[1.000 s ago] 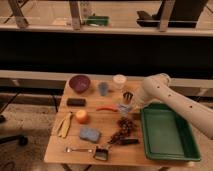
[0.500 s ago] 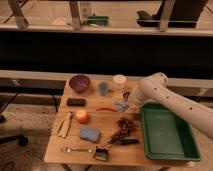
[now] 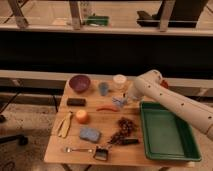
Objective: Place towel in metal cup
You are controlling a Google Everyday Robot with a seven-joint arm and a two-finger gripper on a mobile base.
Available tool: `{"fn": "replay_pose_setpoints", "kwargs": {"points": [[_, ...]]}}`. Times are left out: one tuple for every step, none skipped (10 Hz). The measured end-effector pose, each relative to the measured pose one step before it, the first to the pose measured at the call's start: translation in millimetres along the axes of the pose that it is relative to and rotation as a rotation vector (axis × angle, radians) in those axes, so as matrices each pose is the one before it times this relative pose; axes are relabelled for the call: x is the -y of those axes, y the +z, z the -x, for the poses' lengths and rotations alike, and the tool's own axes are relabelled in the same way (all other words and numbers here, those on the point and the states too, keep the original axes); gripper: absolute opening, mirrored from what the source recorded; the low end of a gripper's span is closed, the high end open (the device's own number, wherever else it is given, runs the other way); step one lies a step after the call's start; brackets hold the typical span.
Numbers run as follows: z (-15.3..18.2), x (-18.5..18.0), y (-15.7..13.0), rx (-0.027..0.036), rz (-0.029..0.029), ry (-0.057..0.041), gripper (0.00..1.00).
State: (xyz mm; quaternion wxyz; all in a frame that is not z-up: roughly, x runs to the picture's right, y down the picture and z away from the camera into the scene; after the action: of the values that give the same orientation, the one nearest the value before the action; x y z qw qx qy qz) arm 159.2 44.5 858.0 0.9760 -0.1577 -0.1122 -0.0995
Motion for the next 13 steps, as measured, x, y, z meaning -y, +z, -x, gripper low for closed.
{"fn": "replay_pose_setpoints", "kwargs": {"points": [[-17.42,6.40,0.23,-0.01151,-0.01449,0.00578,0.00],[-14.39,10.47,-2.29,-0.00668,-0.02362,0.00893,0.00],[-6.54,6.72,-1.15,-0.00136,-0.01828,0.00848,0.00],[-7.26,4.33,-0.21,0.00045,-0.01877,0.01559,0.00],[-5.65,1.90,-0.25,0.00055,-0.01103,0.00985,0.00],[1.67,-0.15,2.03,0.00810,-0.00872,0.00051,0.00],[7.11,-0.29,2.57,0.00932,-0.00152,-0.00594,0.00],[7.94,-0.06,2.40,0.00779,-0.00206,-0.00458,0.00],[13.24,0.72,4.32,0.01407,-0.00105,-0.00845,0.00],[10.02,1.86,3.53,0.01115,-0.00103,-0.01053,0.00],[5.38,1.02,1.93,0.00781,-0.00212,-0.00609,0.00],[1.63,0.70,1.22,0.00444,-0.00416,-0.01024,0.00],[0.88,1.80,0.68,0.00224,-0.00457,-0.00577,0.00]]}}
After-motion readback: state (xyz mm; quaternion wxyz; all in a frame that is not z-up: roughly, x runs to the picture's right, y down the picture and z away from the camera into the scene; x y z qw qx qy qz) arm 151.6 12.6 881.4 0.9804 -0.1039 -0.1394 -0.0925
